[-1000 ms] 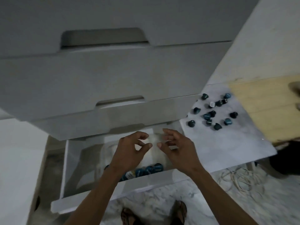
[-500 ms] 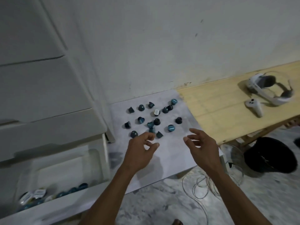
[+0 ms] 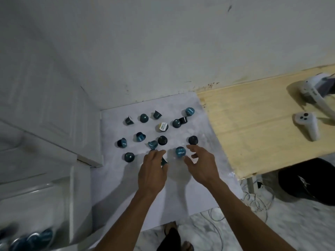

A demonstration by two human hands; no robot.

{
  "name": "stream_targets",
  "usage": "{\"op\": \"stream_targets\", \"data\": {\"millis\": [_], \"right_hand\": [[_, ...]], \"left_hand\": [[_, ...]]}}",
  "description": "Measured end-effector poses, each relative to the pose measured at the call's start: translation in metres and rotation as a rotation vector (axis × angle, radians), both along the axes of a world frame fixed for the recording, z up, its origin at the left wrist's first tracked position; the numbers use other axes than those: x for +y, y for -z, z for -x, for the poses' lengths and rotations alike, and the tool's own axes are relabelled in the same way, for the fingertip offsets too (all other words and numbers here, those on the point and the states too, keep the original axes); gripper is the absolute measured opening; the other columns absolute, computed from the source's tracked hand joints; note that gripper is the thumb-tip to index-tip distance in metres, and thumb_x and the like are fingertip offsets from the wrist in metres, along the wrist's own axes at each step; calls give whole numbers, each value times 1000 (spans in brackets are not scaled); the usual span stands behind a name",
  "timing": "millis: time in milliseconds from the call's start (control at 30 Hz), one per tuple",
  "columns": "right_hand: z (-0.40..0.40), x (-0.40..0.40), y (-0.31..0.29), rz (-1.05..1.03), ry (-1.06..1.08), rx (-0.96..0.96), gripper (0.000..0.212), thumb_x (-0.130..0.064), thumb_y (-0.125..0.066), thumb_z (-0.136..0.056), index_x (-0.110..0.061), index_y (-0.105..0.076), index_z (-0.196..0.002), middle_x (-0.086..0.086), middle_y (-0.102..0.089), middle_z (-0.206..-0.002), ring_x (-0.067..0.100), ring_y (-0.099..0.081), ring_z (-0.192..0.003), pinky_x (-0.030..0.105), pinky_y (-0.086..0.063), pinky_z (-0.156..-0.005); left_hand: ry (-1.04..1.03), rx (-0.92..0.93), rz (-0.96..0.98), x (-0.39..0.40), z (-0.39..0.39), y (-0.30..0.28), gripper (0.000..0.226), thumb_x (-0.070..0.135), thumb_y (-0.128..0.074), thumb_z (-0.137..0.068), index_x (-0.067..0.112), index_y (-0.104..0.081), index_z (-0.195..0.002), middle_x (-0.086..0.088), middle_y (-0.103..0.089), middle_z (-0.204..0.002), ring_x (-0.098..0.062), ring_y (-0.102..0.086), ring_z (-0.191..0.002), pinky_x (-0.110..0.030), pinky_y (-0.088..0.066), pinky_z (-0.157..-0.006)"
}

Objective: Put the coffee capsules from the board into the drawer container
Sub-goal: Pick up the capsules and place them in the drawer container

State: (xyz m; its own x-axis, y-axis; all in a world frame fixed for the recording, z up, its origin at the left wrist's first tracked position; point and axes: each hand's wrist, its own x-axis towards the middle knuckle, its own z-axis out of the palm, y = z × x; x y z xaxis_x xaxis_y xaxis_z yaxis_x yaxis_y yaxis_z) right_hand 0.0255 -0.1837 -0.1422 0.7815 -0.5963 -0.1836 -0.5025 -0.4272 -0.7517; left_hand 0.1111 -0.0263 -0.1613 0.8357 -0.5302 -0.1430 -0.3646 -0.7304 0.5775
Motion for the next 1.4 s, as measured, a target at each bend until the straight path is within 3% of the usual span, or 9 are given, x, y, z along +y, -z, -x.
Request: {"op": "stream_targets", "data": {"millis": [133, 200, 400, 533, 800, 967, 1100, 1200, 1400], "right_hand": [[-15, -7, 36, 79, -153, 26, 40, -26, -70, -86, -23, -62, -125, 6, -59, -131, 25, -54, -119, 29, -47, -92], [-19, -10, 48, 117, -199, 67, 41, -30, -69, -87, -24, -61, -127, 6, -55, -137, 26, -49, -125, 35, -47, -95], [-22, -15, 73, 295, -238, -110, 28, -27, -72, -85, -19, -70, -112, 1, -69, -114, 26, -61, -100, 41, -55, -77], [-18, -17, 88, 356, -254, -228, 30, -26, -75, -82, -17, -70, -110, 1, -69, -114, 25, -62, -98, 39, -52, -78], [-16, -20, 103, 342, -256, -374, 30, -20, -79, -79, -12, -72, -107, 5, -72, -108, 24, -63, -97, 40, -53, -84], [-5, -8, 75, 251, -244, -430, 29, -15, -81, -78, -8, -72, -105, 6, -72, -103, 24, -65, -93, 27, -52, -84], [12, 15, 26, 165, -242, -523, 27, -15, -82, -75, -15, -73, -101, -9, -69, -97, 14, -65, -83, 13, -48, -72], [19, 43, -17, 60, -268, -544, 27, -24, -79, -76, -20, -73, -102, -6, -70, -92, 10, -64, -76, 18, -48, -61], [11, 130, -98, -143, -406, -559, 23, -22, -81, -77, -24, -73, -98, -14, -71, -90, 5, -66, -77, 23, -52, -61]], "left_hand": [[26, -79, -155, -9, 1, 20, 41, 26, -58, -95, 25, -50, -135, 0, -43, -140, -20, -44, -127, -34, -51, -92], [18, -97, -174, -12, 3, 26, 37, 24, -59, -94, 22, -54, -131, -2, -47, -138, -22, -48, -123, -35, -51, -90], [-128, -101, 62, -10, 17, 44, 20, 17, -68, -89, 14, -65, -108, -2, -63, -112, -21, -58, -103, -32, -55, -83], [-268, -108, 290, -5, 33, 62, 27, 18, -74, -84, 8, -65, -108, -6, -68, -110, -22, -63, -103, -40, -56, -87], [-340, -213, 394, -2, 47, 76, 35, 18, -75, -82, 3, -66, -113, -10, -69, -113, -24, -64, -107, -44, -56, -91], [-403, -236, 488, 6, 60, 41, 30, 10, -79, -79, 10, -69, -107, 1, -68, -108, -17, -64, -100, -18, -51, -87], [-477, -261, 512, 34, 78, -8, 29, 15, -79, -80, 15, -70, -108, 11, -67, -107, -5, -60, -95, -23, -53, -80], [-494, -315, 518, 69, 88, -59, 30, 17, -78, -81, 23, -68, -108, 23, -63, -107, 1, -57, -89, -13, -47, -75], [-578, -371, 453, 177, 98, -138, 27, 23, -79, -78, 28, -69, -103, 21, -67, -99, 1, -60, -77, -9, -44, -65]]}}
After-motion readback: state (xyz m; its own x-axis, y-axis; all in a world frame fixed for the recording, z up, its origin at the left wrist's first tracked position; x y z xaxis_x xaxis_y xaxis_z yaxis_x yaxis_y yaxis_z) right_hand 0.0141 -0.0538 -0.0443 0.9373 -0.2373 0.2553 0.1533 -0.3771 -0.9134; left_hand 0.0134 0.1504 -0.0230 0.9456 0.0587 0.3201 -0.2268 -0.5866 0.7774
